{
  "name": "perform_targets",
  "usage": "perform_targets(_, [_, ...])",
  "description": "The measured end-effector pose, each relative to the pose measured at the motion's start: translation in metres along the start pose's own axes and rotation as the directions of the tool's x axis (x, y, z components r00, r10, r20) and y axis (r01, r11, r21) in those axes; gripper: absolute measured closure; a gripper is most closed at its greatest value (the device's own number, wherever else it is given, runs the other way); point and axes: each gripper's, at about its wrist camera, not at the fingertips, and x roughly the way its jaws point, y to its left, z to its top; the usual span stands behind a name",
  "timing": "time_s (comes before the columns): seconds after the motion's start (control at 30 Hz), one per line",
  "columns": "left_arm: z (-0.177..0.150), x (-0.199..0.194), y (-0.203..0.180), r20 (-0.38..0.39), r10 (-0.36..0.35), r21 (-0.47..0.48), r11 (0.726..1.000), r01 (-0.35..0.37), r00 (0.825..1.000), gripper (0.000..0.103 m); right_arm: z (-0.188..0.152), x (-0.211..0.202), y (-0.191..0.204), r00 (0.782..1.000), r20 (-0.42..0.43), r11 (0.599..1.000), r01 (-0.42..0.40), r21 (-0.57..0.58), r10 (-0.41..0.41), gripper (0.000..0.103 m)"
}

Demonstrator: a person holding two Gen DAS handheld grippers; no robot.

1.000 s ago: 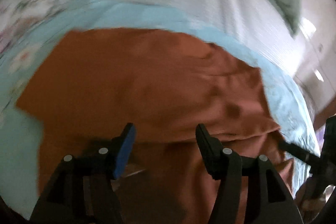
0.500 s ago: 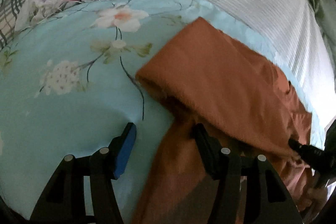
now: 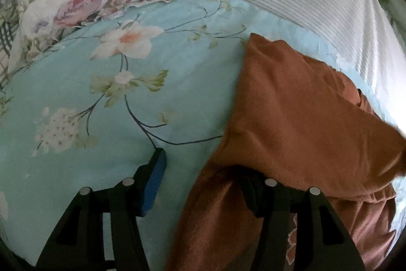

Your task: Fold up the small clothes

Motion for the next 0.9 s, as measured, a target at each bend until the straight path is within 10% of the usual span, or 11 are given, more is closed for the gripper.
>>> perform_targets(0.27, [0.000, -0.006, 0.029, 0.028, -0.087, -0.177, 0.980, 0.091, 0.996, 0.052, -0.027, 0.025, -0.008, 0.997, -0.076, 1.000, -0.021, 0.007, 0.021, 0.099])
perform_targets(0.53, [0.004, 0.001, 0.040, 0.007, -0.164, -0.207, 0.965, 0.162, 0.986, 0.051, -0.008, -0.001, -0.010, 0.946, 0.010, 0.932, -0.320, 0.171, 0.323, 0.098])
perform_targets(0.63, [0.003, 0.001, 0.040, 0.009, -0.167, -0.202, 0.965, 0.166, 0.986, 0.050, -0.008, 0.007, -0.009, 0.994, -0.033, 0.990, -0.101, 0.099, 0.104, 0.098])
perform_targets(0.73, [0.002, 0.000, 0.037, 0.007, -0.156, -0.188, 0.970, 0.154, 0.988, 0.050, -0.018, 0.031, -0.015, 0.986, -0.119, 0.991, 0.127, 0.049, -0.120, 0.096])
perform_targets(0.9, [0.002, 0.000, 0.037, 0.003, -0.157, -0.184, 0.971, 0.154, 0.988, 0.050, -0.022, 0.009, 0.011, 0.984, 0.022, 0.984, 0.176, -0.020, -0.175, 0.095])
